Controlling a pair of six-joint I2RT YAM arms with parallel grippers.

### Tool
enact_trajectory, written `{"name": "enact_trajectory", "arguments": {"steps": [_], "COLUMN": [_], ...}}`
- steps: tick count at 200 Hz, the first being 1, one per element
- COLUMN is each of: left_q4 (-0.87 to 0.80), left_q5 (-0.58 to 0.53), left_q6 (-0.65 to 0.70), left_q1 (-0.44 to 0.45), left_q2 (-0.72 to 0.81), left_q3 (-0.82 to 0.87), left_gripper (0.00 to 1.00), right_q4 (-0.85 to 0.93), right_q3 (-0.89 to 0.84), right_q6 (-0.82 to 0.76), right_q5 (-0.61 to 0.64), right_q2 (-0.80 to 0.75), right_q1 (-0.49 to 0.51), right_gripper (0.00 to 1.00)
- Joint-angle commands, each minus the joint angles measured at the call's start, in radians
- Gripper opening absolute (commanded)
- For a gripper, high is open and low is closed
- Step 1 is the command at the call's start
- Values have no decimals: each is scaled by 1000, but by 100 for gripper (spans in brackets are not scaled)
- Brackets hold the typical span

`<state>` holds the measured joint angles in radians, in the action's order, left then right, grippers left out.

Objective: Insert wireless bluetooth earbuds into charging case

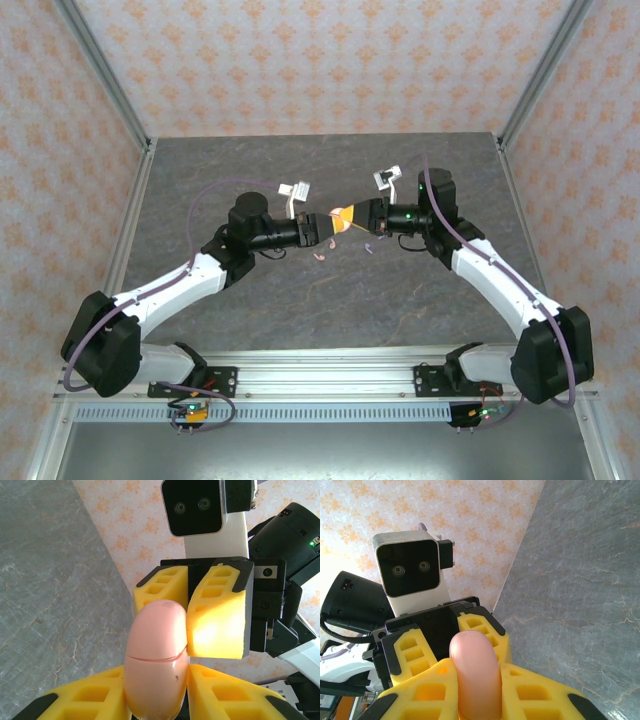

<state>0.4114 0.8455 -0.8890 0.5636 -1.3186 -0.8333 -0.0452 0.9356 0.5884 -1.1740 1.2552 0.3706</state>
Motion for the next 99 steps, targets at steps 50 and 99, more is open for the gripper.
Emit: {"name": "enact_trajectory", "arguments": {"steps": [50,99], "left_q4": [5,-22], "left_q5": [1,-3], "left_q6": [32,53], "left_q1": [16,31], "left_q2": [-7,-19], "left_q3": [-50,-65], "left_gripper": [32,23], "right_q4": [85,106], "right_q3": [37,39], "right_q6": [-79,-95], "right_q5": [-51,-58], "right_q2": [-31,-28], "right_q1": [17,19], "right_gripper": [20,20]}}
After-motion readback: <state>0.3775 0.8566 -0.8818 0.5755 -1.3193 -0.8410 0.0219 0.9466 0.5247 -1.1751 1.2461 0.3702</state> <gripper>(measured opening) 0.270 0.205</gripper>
